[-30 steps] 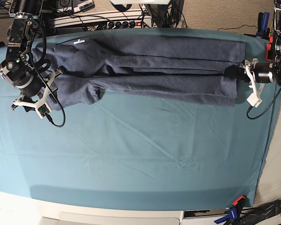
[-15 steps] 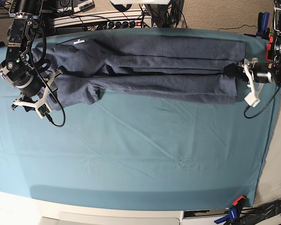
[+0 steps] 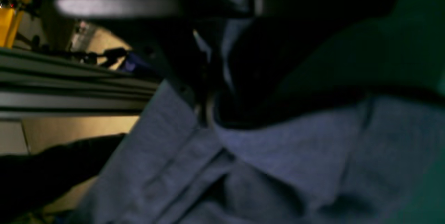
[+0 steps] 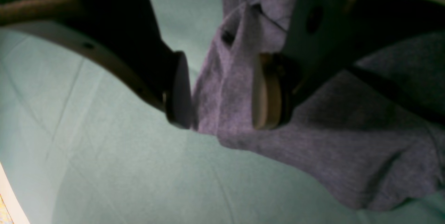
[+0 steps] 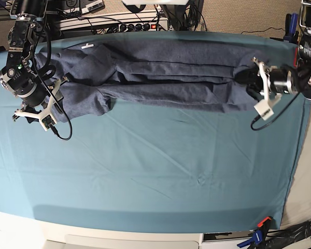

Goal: Fold the T-shirt properly
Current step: 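Carry the strip end with the left gripper toward the right gripper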

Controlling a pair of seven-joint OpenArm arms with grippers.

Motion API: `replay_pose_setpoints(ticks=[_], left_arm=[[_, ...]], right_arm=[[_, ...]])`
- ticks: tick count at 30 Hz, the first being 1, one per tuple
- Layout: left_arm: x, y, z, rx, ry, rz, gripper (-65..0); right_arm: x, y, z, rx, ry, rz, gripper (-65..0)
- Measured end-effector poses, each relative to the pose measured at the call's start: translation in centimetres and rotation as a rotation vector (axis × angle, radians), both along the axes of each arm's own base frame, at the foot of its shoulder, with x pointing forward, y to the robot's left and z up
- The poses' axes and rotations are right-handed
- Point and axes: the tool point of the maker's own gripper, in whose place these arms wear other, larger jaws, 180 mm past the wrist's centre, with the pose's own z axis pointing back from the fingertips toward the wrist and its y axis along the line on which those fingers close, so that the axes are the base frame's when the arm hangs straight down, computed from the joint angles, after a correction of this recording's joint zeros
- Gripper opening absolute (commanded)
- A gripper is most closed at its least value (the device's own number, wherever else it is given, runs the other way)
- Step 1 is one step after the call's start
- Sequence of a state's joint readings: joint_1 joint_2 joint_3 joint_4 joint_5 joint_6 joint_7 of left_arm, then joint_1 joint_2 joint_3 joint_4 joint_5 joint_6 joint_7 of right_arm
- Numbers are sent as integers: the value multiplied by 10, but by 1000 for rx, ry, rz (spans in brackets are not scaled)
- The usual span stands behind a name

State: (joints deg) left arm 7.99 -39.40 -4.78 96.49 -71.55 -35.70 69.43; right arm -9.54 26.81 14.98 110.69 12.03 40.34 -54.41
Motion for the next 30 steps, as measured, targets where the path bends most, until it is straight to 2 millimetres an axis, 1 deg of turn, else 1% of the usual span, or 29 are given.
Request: replay_pose_setpoints(ticks=[5,13,17,27,30], left_arm=[[-2,-22,0,-40,-24,-4,-650],[0,-44,0,-106,-31,12,-650],[2,-52,-3,-112,-44,26,-650],[5,-81,2,-205,-52,49,-650],[-3,-94,-1,-213,-35,6,-650]], right_arm=[[0,-1,0,0,-2,-7,-355],[0,-1,0,0,0,-8,-355],[0,-1,0,-1,0,-8,-355],[1,-2,1,4,-7,-22,-355],[1,-2,1,4,-7,-22,-355]])
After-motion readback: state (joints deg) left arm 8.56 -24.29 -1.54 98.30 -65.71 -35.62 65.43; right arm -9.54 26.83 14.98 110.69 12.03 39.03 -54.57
